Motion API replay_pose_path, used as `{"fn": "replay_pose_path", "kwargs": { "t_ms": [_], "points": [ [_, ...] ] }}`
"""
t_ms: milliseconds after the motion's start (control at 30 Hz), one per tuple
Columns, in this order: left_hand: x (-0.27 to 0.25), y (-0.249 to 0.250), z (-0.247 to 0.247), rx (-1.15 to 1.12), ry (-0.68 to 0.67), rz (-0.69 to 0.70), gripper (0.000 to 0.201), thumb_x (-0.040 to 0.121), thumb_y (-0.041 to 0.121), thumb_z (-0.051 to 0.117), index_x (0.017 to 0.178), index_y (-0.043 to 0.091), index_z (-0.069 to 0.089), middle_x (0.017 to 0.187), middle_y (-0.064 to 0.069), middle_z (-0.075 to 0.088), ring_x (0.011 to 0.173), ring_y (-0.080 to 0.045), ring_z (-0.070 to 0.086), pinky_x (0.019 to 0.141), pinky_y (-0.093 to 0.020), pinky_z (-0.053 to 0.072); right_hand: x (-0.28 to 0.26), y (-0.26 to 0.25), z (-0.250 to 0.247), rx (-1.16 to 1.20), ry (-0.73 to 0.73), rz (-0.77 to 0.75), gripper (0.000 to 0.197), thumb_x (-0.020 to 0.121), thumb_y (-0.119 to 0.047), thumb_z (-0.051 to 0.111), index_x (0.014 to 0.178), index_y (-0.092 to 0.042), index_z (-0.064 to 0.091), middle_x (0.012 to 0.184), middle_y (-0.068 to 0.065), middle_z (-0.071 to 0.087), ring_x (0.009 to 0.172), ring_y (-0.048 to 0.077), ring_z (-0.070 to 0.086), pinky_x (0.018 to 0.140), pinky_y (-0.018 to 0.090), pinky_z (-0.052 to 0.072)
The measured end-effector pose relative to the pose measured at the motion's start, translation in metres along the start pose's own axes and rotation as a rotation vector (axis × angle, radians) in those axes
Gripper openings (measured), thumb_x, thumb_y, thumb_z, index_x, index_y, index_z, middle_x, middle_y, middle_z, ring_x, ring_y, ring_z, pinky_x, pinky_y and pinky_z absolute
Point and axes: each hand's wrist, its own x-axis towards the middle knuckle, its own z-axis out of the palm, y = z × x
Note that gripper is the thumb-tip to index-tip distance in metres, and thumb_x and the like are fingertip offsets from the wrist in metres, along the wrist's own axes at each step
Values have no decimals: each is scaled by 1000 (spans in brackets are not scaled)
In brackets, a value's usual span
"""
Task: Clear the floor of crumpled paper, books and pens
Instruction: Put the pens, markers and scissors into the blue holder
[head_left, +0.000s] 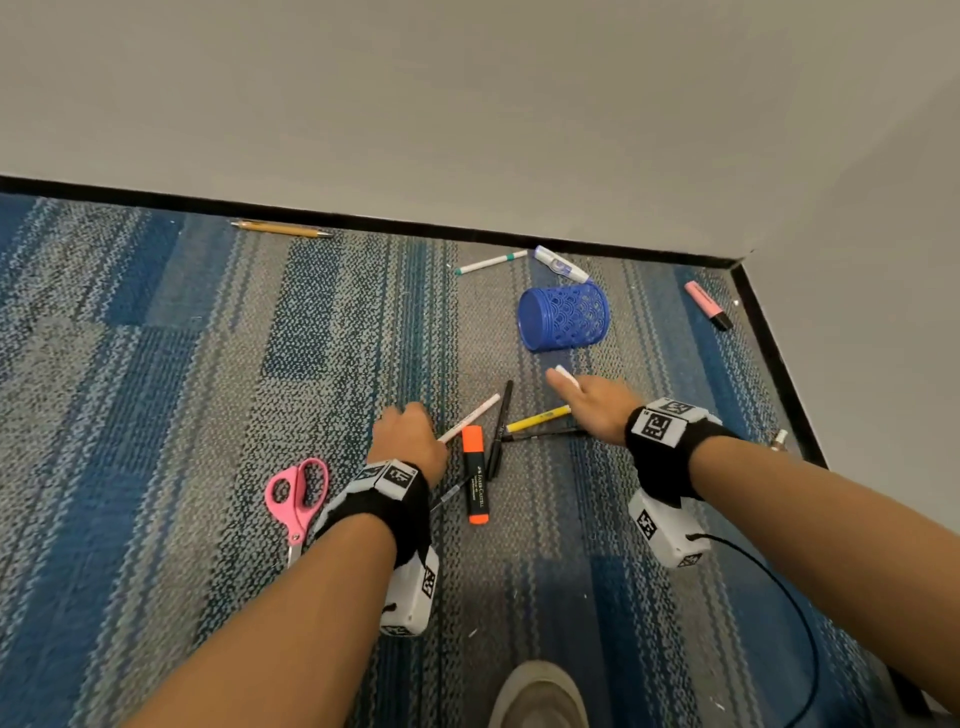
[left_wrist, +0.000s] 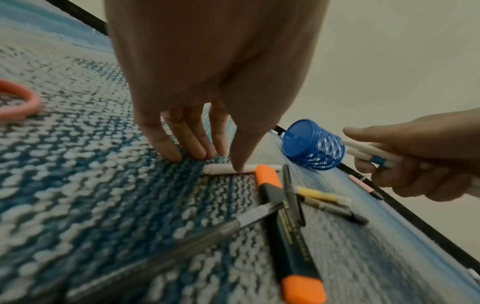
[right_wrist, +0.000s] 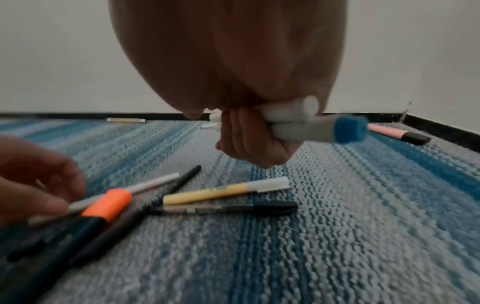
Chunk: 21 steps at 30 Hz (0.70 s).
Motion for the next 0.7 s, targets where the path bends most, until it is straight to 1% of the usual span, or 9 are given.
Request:
{"fn": "replay_pose_path", "kwargs": {
  "t_ms": [67, 133, 233, 300, 400, 467, 567, 633, 700],
  "points": [
    [1, -4, 3, 65, -31, 32, 31, 85, 30, 66, 108, 10, 57, 114, -13, 57, 109, -34, 55, 90, -41, 48, 0, 5, 5, -95, -21, 40, 65, 101, -51, 17, 100, -4, 61, 116, 23, 61, 109, 36, 58, 89, 35, 41],
    [1, -6, 5, 106, -58, 56, 29, 87, 34, 65, 104, 10, 60, 110, -12, 59, 105, -34, 57, 88, -42, 49, 4, 7, 10, -129, 10, 113, 65, 100, -52, 25, 113, 1, 60, 122, 24, 60, 113, 37, 57, 90, 35, 43],
    [2, -7, 2, 7, -11, 29, 23, 93, 32, 58, 99, 9, 57, 100, -12, 62, 95, -35, 60, 78, -37, 47, 13, 7, 18, -129, 31, 218, 69, 96, -58, 34, 118, 2, 60, 123, 22, 61, 112, 36, 58, 88, 34, 45],
    [3, -5, 1, -99, 36, 38, 20, 95, 30, 54, 98, 10, 53, 94, -15, 64, 90, -35, 60, 75, -37, 45, 21, 7, 23, -102, 11, 262, 65, 96, -55, 37, 119, 2, 60, 124, 21, 60, 114, 35, 57, 89, 33, 45],
    [7, 3, 0, -267, 40, 109, 9, 93, 25, 58, 95, 17, 54, 88, -11, 67, 82, -30, 65, 80, -39, 52, 32, 14, 30, 45, 43, 312, 52, 96, -43, 44, 116, 1, 61, 119, 19, 63, 109, 35, 59, 81, 31, 45],
    [8, 13, 1, -371, 20, 141, 6, 91, 20, 60, 96, 18, 58, 83, -8, 68, 77, -28, 68, 80, -40, 55, 38, 19, 31, 202, 92, 340, 49, 96, -37, 44, 119, 4, 60, 121, 22, 61, 111, 37, 58, 87, 33, 45],
    [6, 32, 3, -500, -9, 158, 9, 90, 11, 61, 86, 18, 58, 68, -2, 62, 65, -26, 67, 70, -38, 58, 38, 22, 22, 476, 204, 362, 63, 90, -47, 35, 115, 5, 61, 115, 25, 64, 107, 40, 59, 92, 39, 45],
    [4, 45, 6, -574, -47, 171, 20, 89, 9, 61, 76, 21, 52, 64, -1, 60, 55, -25, 62, 64, -39, 57, 34, 26, 15, 704, 301, 303, 60, 86, -48, 35, 107, 5, 56, 91, 21, 69, 84, 38, 65, 78, 43, 54],
    [-2, 60, 11, -586, -100, 195, 21, 90, 7, 60, 76, 20, 50, 66, -3, 63, 52, -24, 60, 61, -37, 55, 24, 29, 11, 949, 313, 238, 28, 96, -31, 39, 96, -3, 44, 67, 12, 57, 52, 26, 56, 48, 31, 50]
  ]
}}
